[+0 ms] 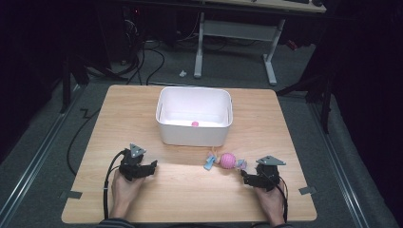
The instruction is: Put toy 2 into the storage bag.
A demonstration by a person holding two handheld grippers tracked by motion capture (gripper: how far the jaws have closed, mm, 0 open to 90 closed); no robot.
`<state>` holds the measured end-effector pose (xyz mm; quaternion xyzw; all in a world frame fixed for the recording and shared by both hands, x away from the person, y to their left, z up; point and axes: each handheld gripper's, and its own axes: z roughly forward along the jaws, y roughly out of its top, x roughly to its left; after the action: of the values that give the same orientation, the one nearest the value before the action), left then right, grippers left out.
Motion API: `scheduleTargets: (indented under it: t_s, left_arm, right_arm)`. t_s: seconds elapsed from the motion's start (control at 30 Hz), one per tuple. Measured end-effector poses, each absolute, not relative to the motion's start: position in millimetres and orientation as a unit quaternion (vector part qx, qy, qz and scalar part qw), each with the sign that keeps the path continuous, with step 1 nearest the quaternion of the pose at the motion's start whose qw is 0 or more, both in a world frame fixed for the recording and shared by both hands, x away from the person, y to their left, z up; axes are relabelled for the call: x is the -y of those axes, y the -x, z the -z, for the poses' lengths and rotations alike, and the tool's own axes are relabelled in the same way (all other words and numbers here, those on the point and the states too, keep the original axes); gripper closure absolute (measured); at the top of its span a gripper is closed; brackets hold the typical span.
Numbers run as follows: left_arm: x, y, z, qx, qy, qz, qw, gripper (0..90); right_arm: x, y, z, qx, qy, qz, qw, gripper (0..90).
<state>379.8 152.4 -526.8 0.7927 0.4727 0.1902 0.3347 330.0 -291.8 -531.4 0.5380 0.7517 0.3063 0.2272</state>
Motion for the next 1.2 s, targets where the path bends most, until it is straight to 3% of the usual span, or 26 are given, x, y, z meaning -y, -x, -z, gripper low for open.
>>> scheduleTargets:
  t_s: [0.3,0.5,0.73,1.2]
  left_arm:
    - [-153,-380,536,-0.473,-0.782,-0.205,0.350,28.7]
    - [-152,-380,536,-0.478,-0.779,-0.206,0.348,27.7]
    - [-152,-379,536,-0.479,-0.779,-0.206,0.348,26.8]
    - [-152,-379,536,-0.479,-0.779,-0.206,0.348,26.8]
  right_arm:
    - [293,-329,531,-0.755,-0.533,-0.309,0.226,16.3]
    - [296,-325,531,-0.751,-0.534,-0.314,0.228,23.3]
    - [301,-316,527,-0.751,-0.535,-0.319,0.219,23.5]
    - [307,-303,491,-0.771,-0.487,-0.350,0.216,24.2]
